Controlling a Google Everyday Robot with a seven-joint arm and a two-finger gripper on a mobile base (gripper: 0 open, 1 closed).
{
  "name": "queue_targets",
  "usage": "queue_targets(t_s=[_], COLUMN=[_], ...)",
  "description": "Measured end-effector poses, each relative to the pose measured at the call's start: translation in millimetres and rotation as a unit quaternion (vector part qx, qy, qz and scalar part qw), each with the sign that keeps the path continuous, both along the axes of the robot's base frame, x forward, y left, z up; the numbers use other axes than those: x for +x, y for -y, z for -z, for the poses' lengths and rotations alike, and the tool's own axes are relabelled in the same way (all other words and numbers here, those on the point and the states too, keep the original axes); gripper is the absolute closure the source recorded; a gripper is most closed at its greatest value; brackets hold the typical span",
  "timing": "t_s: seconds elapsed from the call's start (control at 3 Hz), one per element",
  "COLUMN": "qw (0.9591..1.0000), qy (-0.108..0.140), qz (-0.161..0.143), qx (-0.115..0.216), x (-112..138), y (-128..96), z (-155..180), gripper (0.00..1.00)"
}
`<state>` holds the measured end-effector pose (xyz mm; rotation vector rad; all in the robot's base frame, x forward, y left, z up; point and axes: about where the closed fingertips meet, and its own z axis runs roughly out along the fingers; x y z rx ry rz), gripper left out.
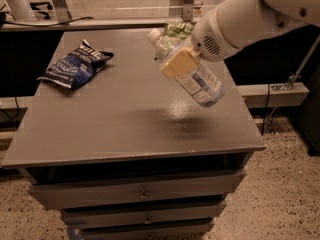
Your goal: Place blue plastic bottle upright
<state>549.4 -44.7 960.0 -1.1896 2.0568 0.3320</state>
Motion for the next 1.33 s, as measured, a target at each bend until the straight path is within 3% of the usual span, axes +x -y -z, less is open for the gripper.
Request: queue_targets(t_s=[0.33, 0.67, 1.0, 1.33], qw=[0.9943, 0.9758, 0.9508, 0.9273], qy=[0.044, 0.080, 0.112, 0.128], qz=[-0.018, -0.043, -0.067, -0.077], qx=[0.095, 0.199, 0.281, 0.343], x=[5, -2, -13, -25], y=[4, 7, 14, 21], z=[-13, -29, -39, -34], gripper=[1.00, 1.00, 1.00, 1.00])
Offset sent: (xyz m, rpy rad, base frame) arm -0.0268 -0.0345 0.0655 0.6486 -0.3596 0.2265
